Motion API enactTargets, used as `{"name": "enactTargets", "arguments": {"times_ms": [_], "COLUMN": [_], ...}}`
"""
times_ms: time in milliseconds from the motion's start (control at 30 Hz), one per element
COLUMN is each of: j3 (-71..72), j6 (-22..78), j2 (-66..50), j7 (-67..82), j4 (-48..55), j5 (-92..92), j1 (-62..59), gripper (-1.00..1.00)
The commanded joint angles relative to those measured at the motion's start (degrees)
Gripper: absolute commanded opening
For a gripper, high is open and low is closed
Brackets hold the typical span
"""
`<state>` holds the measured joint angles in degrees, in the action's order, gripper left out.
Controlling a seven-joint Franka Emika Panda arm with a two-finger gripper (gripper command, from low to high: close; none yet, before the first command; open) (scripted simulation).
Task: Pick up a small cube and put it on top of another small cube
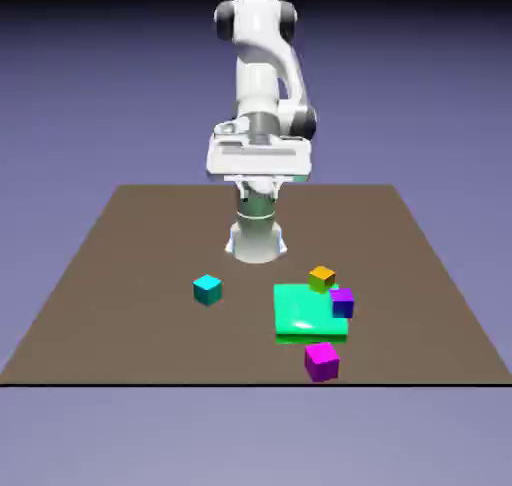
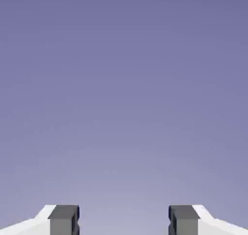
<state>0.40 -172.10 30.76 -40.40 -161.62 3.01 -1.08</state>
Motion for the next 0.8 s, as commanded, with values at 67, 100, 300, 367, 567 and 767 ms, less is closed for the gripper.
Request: {"name": "enactTargets", "arguments": {"times_ms": [67,100,300,367,567,767], "j3": [1.00,1.34,3.34,4.01,4.50,0.52], "j6": [4.74,6.32,15.80,18.97,23.60,18.79], "j2": [-4.72,-6.29,-15.71,-18.85,-25.97,-36.20], "j7": [5.12,6.83,17.08,20.49,24.47,13.07], "j4": [-1.55,-2.07,-5.16,-6.19,-7.45,-4.33], "j5": [7.48,9.97,24.92,29.90,40.97,55.91], "j1": [-4.40,-5.87,-14.66,-17.60,-22.80,-23.74], "gripper": [0.00,0.00,0.00,0.00,0.00,0.00]}}
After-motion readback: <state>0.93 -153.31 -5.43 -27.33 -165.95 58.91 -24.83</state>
